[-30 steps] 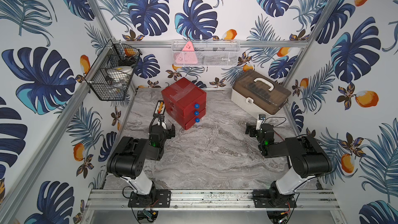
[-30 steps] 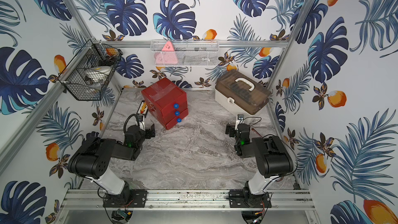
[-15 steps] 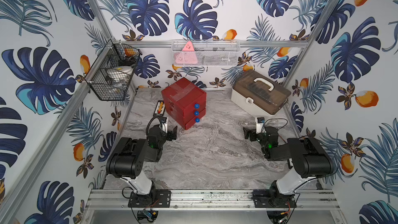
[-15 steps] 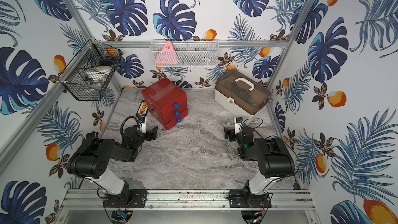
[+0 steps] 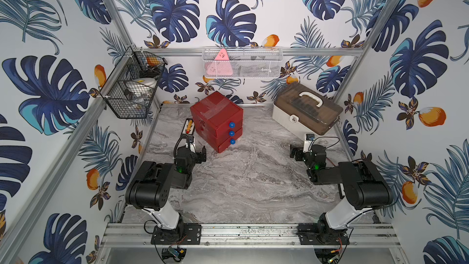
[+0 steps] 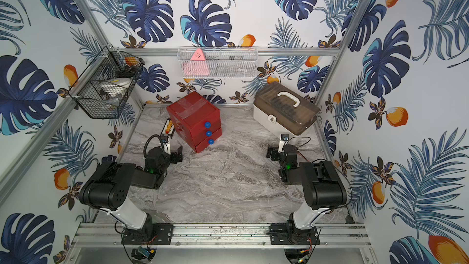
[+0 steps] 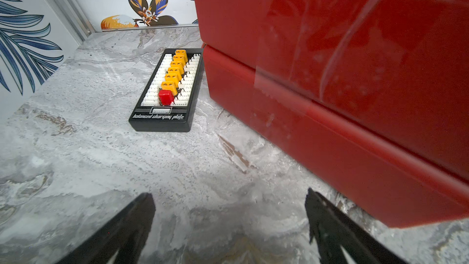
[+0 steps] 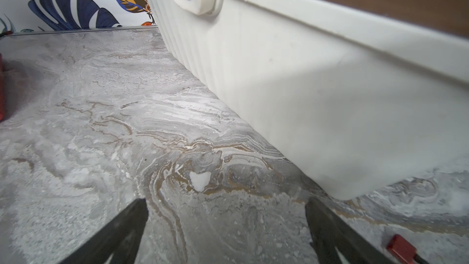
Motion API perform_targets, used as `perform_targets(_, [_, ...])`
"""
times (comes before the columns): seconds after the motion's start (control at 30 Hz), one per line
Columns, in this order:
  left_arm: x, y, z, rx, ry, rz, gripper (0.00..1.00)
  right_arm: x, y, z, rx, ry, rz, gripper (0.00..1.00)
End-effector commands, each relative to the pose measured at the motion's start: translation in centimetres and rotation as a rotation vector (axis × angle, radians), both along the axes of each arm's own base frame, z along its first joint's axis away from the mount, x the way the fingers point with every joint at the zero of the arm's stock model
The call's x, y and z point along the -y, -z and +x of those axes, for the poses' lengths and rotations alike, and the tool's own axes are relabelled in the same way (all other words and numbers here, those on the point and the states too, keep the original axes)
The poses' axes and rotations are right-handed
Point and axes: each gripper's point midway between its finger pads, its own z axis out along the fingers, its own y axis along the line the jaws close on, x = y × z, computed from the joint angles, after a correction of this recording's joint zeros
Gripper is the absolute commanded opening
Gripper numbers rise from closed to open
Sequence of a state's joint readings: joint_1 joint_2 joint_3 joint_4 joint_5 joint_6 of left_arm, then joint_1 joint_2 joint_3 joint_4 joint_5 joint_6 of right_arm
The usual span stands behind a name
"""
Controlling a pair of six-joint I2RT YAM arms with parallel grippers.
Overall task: Place the fruit knives into the drawer by color
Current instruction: Reset both arms
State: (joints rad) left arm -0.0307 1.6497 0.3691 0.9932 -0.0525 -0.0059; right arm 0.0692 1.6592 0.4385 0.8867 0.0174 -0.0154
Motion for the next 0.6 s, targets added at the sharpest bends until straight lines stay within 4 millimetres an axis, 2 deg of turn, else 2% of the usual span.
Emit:
perform_targets(0.0, [-0.14, -0.59, 0.33, 0.023, -0.011, -0.004, 0.99, 0.14, 0.14, 0.04, -0.007, 0.013, -0.014, 1.00])
perform_targets(0.57, [-0.01, -0.64, 0.33, 0.024, -0.015, 0.005, 0.99, 0.13, 0.01, -0.01, 0.006, 0.012, -0.012, 1.00])
